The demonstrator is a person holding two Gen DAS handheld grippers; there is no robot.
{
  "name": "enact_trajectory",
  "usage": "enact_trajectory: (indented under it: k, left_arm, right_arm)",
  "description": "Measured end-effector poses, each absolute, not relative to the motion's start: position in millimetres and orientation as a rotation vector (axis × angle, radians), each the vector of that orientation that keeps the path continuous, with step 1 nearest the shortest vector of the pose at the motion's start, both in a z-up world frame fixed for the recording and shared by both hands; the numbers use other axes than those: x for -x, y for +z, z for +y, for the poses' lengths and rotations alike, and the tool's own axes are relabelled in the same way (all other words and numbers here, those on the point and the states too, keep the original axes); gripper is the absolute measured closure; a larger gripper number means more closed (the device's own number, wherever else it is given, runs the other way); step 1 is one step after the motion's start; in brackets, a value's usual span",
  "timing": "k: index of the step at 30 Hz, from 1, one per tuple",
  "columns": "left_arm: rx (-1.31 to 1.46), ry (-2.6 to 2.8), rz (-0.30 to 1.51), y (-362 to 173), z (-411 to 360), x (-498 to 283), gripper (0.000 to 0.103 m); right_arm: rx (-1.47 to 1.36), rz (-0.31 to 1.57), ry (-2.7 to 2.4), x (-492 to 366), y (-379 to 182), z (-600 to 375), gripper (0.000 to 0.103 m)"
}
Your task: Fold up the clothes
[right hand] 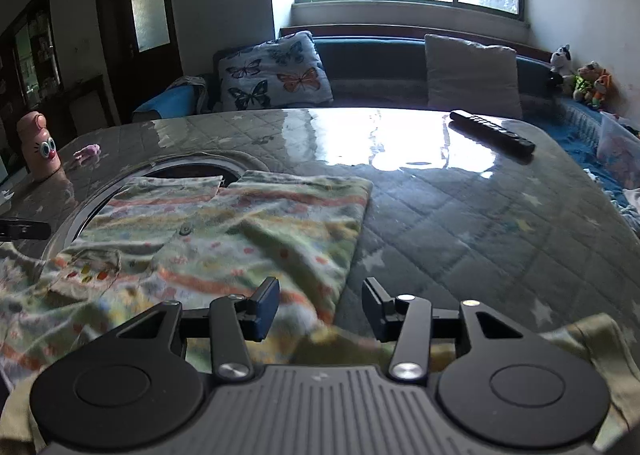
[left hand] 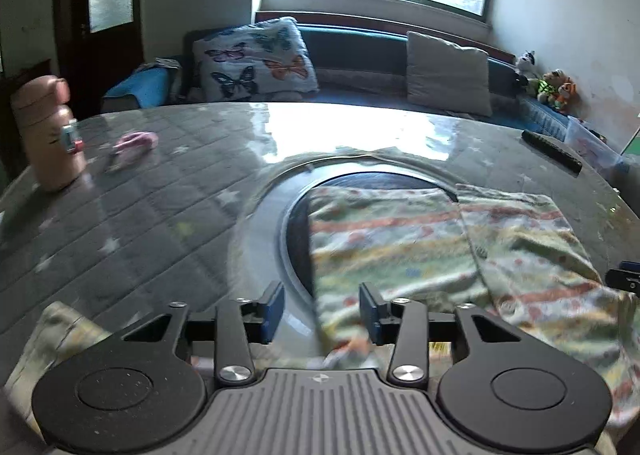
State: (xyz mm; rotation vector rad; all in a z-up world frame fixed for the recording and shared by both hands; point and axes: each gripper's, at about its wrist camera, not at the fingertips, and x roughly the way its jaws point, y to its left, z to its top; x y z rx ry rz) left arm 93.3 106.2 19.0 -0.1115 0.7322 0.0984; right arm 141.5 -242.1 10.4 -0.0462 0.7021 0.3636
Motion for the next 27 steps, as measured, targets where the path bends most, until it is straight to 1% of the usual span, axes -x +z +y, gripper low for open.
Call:
enact_trajectory:
  k: [5,8,11,14,15,20,23,24,25,26,27]
  left_arm:
    - [0.096,0.096,0.756,10,106,-139,0.064]
    - [0.089,0.116,0.773,4,109,-161,0.062]
    - [0.088,0.134,0.785,-1,114,-176,0.058]
    - [0.08,0.14,0.795,-7,117,-187,0.058]
    - [0.076,0.137,0.796,-9,118,-190,0.058]
    - [0.067,0.122,0.81,-17,119,-202,0.058]
    - [0.062,0.106,0.8,-19,119,-205,0.059]
    - [0.06,0.099,0.795,-20,119,-206,0.066]
    - [0.059,0.093,0.791,-20,119,-207,0.078]
    - [0.059,0.086,0.788,-20,119,-209,0.082]
    - [0.056,0.084,0.784,-20,119,-210,0.088]
  right_arm:
    - [0.025,0.727,0.351,-179,8,-236,0.059]
    - [0.016,0.737,0.332,-201,5,-234,0.063]
    - [0.001,0.752,0.311,-222,0,-234,0.064]
    - [-0.016,0.769,0.301,-241,-7,-233,0.066]
    - [-0.021,0.774,0.299,-247,-9,-232,0.069]
    - [-0.02,0.79,0.299,-264,-18,-228,0.074]
    - [-0.019,0.785,0.298,-268,-19,-226,0.083]
    - [-0.02,0.785,0.302,-269,-19,-225,0.089]
    - [-0.02,0.783,0.304,-270,-19,-224,0.091]
    - [-0.018,0.781,0.305,-271,-19,-223,0.095]
    - [-0.008,0.775,0.306,-272,-19,-221,0.099]
